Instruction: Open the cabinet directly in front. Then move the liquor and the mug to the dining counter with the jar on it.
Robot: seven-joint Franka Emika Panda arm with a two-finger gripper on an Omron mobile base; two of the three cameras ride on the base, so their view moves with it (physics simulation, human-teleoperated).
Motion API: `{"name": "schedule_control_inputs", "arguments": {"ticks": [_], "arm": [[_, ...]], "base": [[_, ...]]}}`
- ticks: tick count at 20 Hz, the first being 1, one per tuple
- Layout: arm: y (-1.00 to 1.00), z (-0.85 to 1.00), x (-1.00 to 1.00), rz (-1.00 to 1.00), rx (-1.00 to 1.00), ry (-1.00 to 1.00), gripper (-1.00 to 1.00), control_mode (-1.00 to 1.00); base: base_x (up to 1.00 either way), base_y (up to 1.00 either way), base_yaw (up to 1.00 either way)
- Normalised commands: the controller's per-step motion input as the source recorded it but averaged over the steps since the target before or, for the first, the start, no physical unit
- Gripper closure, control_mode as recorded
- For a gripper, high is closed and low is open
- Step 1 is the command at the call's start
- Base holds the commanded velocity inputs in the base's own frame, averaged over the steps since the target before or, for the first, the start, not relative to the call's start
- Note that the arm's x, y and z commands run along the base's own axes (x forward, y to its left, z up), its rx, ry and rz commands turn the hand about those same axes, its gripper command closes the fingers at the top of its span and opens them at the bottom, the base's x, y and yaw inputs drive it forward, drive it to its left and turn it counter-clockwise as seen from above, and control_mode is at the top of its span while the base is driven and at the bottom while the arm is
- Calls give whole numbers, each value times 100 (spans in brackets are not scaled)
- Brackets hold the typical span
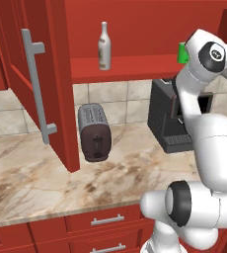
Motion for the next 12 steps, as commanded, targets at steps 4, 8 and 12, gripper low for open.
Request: {"name": "schedule_control_inputs", "arguments": {"ticks": [4, 8, 12], "arm": [[-69, 0, -3, -18, 5, 0, -100, -100], [-30, 0, 0, -4, 1, 0, -100, -100], [-4, 0, 11, 0, 0, 1, -100, -100]], "base": [[0, 0, 0], [0, 0, 0], [0, 0, 0]]}}
